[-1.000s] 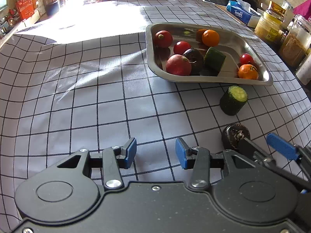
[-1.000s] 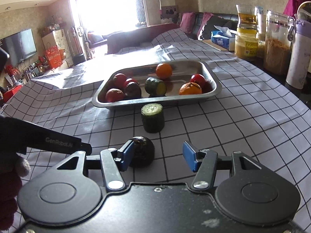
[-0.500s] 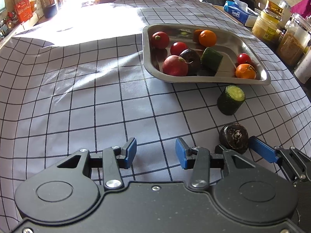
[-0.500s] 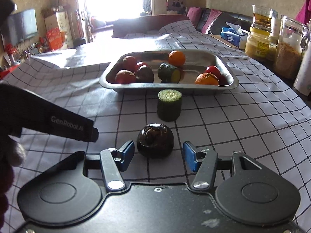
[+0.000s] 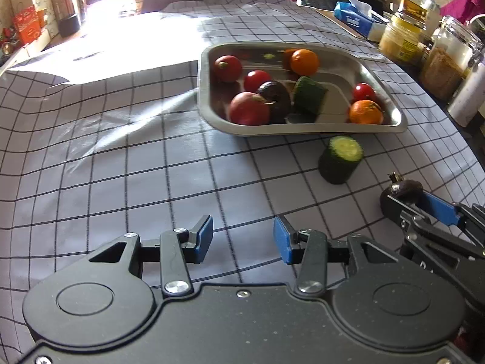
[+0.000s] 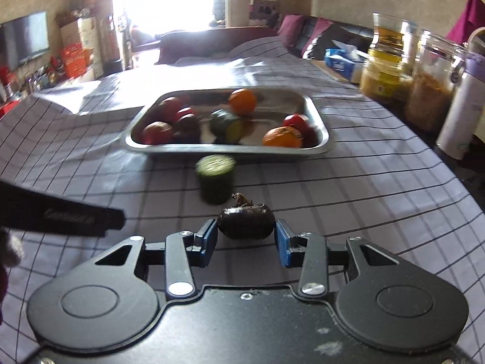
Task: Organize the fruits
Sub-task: 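Lower the right tool onto the dark avocado and close it, then grasp the cucumber slice with the left tool while the right tool holds the avocado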
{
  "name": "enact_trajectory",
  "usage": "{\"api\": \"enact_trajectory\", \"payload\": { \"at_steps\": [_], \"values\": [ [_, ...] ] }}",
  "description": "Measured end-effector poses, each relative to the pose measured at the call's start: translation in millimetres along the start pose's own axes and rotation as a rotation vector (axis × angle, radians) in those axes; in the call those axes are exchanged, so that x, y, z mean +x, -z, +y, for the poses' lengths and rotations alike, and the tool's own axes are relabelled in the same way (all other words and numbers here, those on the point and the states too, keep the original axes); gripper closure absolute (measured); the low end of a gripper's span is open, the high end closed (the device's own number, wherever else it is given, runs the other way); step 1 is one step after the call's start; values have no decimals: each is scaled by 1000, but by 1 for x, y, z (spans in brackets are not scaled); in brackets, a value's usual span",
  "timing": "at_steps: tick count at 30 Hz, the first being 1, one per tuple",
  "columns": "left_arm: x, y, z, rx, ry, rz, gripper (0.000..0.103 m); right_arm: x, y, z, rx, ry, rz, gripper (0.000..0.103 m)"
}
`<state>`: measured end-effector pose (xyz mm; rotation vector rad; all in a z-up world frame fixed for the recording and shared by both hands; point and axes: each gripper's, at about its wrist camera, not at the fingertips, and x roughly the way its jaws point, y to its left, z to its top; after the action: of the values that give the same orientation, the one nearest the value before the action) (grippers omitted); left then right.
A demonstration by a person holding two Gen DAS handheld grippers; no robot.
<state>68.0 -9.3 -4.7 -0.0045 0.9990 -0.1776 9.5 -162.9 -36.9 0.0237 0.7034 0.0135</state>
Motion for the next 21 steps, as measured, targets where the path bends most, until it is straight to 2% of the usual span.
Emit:
{"api": "enact_trajectory", "payload": {
  "at_steps": [7, 15, 21],
  "values": [
    [3, -12, -23, 49, 15, 1, 51, 1, 6, -26, 68, -23, -51, 62],
    [4, -34, -53, 86, 81, -17, 50, -1, 11, -28, 53, -33, -75, 62],
    [11, -48, -72, 103, 74, -41, 45, -2, 12, -33, 75, -48, -72, 62]
  ]
}}
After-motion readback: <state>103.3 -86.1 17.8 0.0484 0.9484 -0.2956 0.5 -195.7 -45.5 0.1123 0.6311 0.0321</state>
